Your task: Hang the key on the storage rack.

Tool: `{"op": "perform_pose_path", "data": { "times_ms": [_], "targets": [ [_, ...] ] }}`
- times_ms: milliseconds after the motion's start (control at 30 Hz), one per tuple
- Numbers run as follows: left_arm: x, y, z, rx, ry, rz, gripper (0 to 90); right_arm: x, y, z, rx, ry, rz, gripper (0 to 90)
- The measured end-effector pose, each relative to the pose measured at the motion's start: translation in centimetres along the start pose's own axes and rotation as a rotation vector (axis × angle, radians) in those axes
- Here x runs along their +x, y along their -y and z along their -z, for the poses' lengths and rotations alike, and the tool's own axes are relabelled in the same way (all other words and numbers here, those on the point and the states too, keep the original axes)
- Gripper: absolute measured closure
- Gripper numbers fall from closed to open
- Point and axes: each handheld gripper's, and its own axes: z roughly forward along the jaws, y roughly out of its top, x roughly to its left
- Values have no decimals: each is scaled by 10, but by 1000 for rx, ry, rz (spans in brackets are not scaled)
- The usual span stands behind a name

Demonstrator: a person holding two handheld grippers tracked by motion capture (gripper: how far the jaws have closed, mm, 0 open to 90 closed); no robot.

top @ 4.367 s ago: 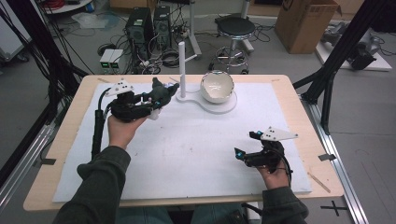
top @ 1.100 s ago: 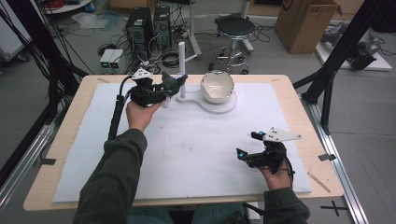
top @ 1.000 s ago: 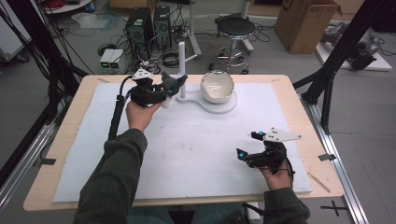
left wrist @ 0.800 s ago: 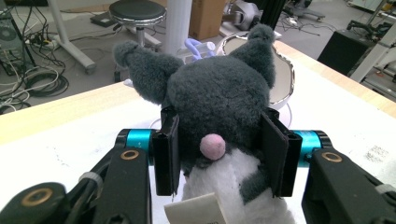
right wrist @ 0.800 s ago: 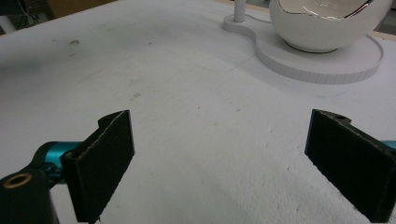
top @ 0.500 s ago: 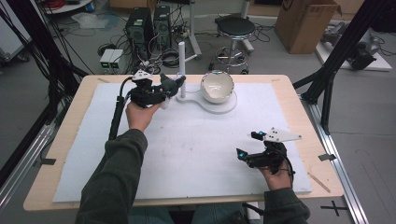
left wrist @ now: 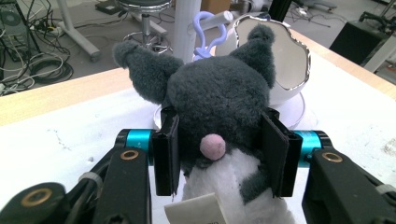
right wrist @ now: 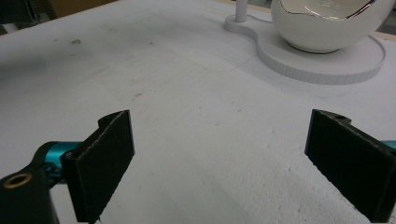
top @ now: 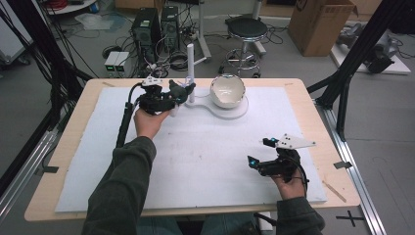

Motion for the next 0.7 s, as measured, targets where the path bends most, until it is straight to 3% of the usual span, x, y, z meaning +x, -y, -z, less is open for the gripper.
{"op": "perform_pose_path", "data": {
  "times_ms": [700],
  "targets": [
    [-2,7,-13,30,-19,-8,529,0,0,0,2,-1,1,76]
  ]
}}
